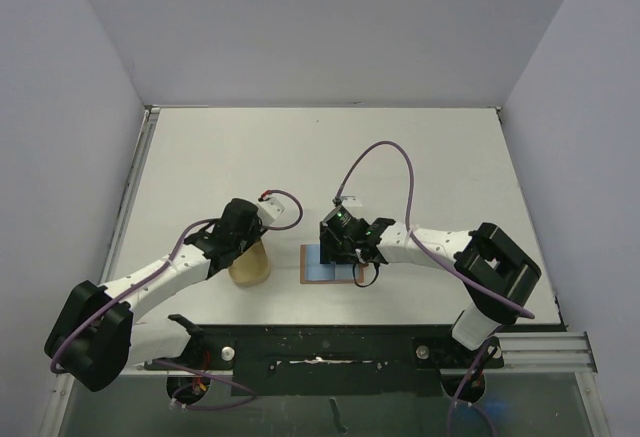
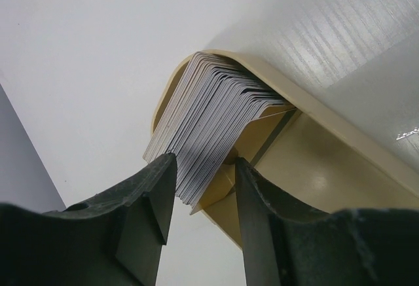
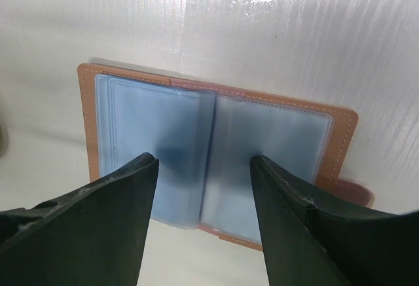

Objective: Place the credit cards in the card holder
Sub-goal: Pick up the credit card from the storage box.

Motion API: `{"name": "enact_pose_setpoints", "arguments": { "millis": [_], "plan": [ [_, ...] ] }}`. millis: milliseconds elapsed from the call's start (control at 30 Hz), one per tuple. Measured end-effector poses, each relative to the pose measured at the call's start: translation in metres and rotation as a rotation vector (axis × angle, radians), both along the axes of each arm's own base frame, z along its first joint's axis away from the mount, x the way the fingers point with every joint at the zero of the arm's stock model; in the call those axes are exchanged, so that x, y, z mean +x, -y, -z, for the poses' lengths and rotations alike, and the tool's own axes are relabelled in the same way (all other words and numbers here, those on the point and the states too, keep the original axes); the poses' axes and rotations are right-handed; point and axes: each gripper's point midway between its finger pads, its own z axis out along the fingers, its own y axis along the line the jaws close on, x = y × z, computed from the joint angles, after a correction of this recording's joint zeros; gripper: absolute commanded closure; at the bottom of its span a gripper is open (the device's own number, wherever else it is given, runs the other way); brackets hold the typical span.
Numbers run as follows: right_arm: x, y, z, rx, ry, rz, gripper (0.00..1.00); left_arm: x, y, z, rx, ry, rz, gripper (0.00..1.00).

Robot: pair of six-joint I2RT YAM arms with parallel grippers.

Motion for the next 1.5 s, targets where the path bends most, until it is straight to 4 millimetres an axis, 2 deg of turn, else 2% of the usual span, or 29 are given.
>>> {"name": "enact_pose_setpoints", "arguments": {
  "millis": [333, 533, 833, 1033, 1267, 1500],
  "plan": [
    [0.0, 0.0, 0.0, 0.001, 0.0, 0.0, 0.41, 0.0, -0.001, 0.0, 0.003, 0.001, -0.001, 0.73],
    [0.0, 0.0, 0.0, 0.001, 0.0, 0.0, 0.41, 0.0, 0.0, -0.001, 0.004, -0.001, 0.0, 0.83],
    [-0.001, 0.001, 0.0, 0.003, 0.001, 0.001, 0.41, 0.005, 0.013, -0.023, -0.013, 0.008, 0.018, 1.0],
    [-0.005, 0.003, -0.002, 0.011, -0.003, -0.002, 0.41, -0.001, 0.021, -0.032, -0.074, -0.019, 0.017, 1.0],
    [-0.012, 0.004, -0.005, 0.032, -0.015, -0.017, 0.41, -0.005, 0.033, -0.058, -0.212, 0.011, 0.006, 1.0],
    [-0.015, 0.002, -0.012, 0.058, -0.015, -0.034, 0.41, -0.013, 0.044, -0.072, -0.349, 0.001, -0.036, 1.0]
  ]
}}
